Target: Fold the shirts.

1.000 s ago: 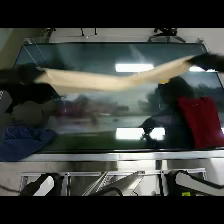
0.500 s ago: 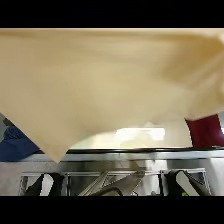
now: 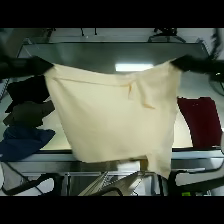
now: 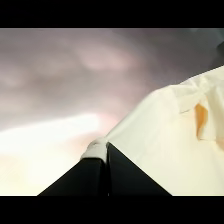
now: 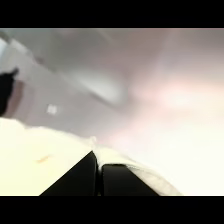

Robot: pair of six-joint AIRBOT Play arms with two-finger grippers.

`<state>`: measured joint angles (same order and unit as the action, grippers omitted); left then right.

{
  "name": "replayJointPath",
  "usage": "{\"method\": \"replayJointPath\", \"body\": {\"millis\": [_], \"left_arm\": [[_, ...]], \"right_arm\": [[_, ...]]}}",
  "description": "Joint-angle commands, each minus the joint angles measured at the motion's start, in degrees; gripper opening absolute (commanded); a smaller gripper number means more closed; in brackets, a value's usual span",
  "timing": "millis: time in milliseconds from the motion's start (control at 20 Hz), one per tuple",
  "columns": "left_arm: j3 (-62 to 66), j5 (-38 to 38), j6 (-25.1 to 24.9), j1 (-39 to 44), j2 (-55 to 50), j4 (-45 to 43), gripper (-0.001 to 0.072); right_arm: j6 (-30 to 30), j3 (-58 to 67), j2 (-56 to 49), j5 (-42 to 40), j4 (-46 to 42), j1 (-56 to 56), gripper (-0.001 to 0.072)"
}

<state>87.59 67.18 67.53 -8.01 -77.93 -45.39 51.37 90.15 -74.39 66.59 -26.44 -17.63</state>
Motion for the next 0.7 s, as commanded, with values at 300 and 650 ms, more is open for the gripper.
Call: {"method": "replayJointPath", "body": {"millis": [300, 650], "left_arm": [[18.45, -6.84, 4.15, 5.53, -31.32, -9.09, 0.0008], [26.34, -0.7, 9.31, 5.95, -36.98, -18.8, 0.0008]], "right_arm": [[2.89, 8.39, -24.72, -12.17, -3.48, 2.27, 0.0019], [3.3, 11.19, -24.55, -2.29, -5.9, -2.03, 0.0019]]}}
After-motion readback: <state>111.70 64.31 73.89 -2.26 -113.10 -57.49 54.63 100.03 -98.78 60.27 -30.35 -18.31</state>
